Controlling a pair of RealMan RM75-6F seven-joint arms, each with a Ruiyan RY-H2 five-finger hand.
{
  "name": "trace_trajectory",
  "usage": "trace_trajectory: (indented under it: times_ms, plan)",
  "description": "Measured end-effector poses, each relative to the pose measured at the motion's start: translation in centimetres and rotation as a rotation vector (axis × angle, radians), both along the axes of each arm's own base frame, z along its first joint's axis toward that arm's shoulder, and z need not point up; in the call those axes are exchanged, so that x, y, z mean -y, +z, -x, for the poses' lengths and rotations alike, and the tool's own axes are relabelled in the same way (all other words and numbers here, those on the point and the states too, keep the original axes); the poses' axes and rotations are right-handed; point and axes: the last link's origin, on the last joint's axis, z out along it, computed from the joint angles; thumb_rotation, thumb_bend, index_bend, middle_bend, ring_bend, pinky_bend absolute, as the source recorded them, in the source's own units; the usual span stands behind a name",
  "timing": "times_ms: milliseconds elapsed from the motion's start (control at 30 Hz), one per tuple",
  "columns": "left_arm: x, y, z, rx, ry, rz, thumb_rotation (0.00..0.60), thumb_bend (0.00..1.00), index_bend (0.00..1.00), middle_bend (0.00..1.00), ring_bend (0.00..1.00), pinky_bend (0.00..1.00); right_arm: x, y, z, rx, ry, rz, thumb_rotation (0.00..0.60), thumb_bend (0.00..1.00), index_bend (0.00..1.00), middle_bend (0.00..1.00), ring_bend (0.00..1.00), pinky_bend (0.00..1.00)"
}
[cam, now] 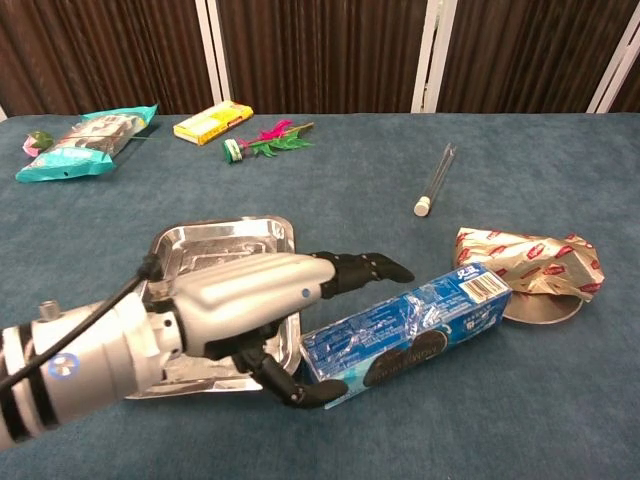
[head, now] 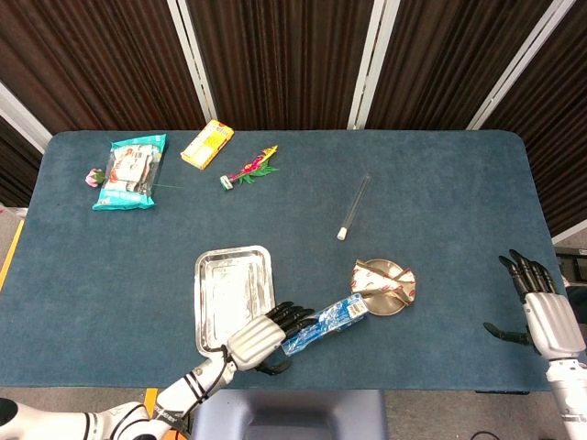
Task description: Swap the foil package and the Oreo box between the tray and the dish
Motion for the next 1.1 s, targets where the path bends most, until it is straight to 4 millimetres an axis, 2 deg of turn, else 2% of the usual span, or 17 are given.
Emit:
trace_trajectory:
  times_ms: [133,300,500,800,867,967,1067,1100]
  plan:
    - [-0.4,-1.7,-1.5,-0.005,-0.009,-0.019,0.600,0.36,0.00,0.00,0.00,0.02,-0.2,0.2,0.0,0.009,0.008,-0.013,0.600,0.19,0.00,0.00,0.00,0.00]
    - [-1.3,-3.6,-2.5,0.026,0.049,-0.045,0.600,0.36,0.00,0.00,0.00,0.03,-0.2,0.3,0.1,0.015,0.002,-0.025,0.600,0.19,0.00,0.00,0.00,0.00]
    - [-2.5,-5.2,-2.8,0.051,0.111,-0.085,0.600,0.36,0.00,0.00,0.00,0.09,-0.1,0.6,0.2,0.027,-0.003,-0.036,0.600,0.19,0.00,0.00,0.00,0.00]
    - [-2.8,-6.6,-3.1,0.053,0.154,-0.079,0.600,0.36,0.00,0.00,0.04,0.19,0.0,0.7,0.3,0.030,-0.004,-0.044,0.600,0.19,0.00,0.00,0.00,0.00]
    - [-2.8,-6.8,-3.1,0.045,0.153,-0.084,0.600,0.36,0.00,0.00,0.07,0.22,0.0,0.7,0.3,0.031,-0.003,-0.047,0.600,0.19,0.00,0.00,0.00,0.00]
    - [-3.0,-7.1,-3.0,0.023,0.150,-0.100,0.600,0.37,0.00,0.03,0.17,0.34,0.0,0.6,0.3,0.031,-0.002,-0.054,0.600,0.19,0.00,0.00,0.00,0.00]
    - [-3.2,-7.4,-2.7,0.001,0.156,-0.118,0.600,0.36,0.07,0.16,0.33,0.51,0.1,0.7,0.3,0.032,-0.002,-0.056,0.600,0.19,0.00,0.00,0.00,0.00]
    - [-3.2,-7.4,-2.7,-0.002,0.162,-0.120,0.600,0.37,0.14,0.23,0.40,0.59,0.1,0.7,0.3,0.032,-0.003,-0.055,0.600,0.19,0.00,0.00,0.00,0.00]
